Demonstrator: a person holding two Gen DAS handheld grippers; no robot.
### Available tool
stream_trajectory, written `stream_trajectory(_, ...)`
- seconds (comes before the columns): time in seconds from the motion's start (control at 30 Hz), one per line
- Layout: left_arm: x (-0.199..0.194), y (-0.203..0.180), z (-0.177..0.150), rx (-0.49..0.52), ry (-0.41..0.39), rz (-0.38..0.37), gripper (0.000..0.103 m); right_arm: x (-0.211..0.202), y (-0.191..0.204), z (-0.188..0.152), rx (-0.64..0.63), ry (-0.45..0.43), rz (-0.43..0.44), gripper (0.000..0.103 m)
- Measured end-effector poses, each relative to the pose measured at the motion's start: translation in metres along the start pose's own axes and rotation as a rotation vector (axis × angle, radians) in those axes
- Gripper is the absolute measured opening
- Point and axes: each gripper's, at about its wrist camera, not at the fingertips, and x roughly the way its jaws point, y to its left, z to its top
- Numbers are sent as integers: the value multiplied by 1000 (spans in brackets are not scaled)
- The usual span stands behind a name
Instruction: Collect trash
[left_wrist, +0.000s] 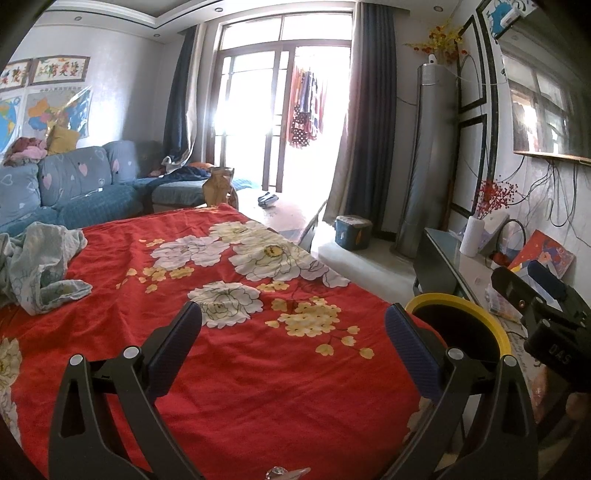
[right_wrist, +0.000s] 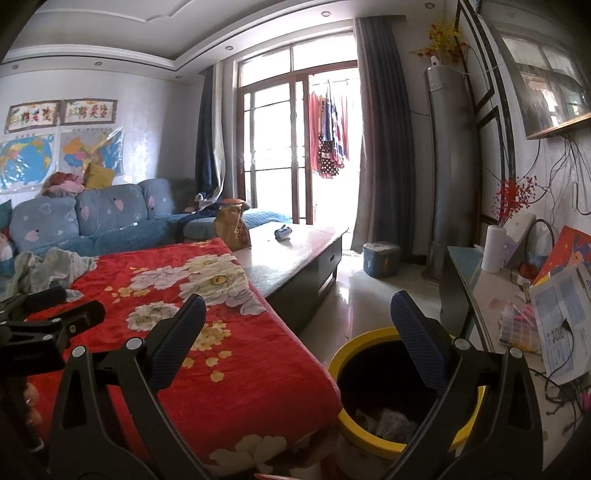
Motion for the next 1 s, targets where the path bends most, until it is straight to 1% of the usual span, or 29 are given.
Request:
stream_trajectory(0.8, 1, -1, 0, 3, 1, 3, 97, -1, 0, -4, 3, 13, 4, 92)
stream_trajectory(0.93, 5, 2, -1, -14, 28, 2, 97, 2, 1, -6, 15, 36, 8, 92)
stream_trajectory(1.0, 3, 14, -3, -42, 55, 25, 97, 6, 4, -4, 24, 60, 27, 92)
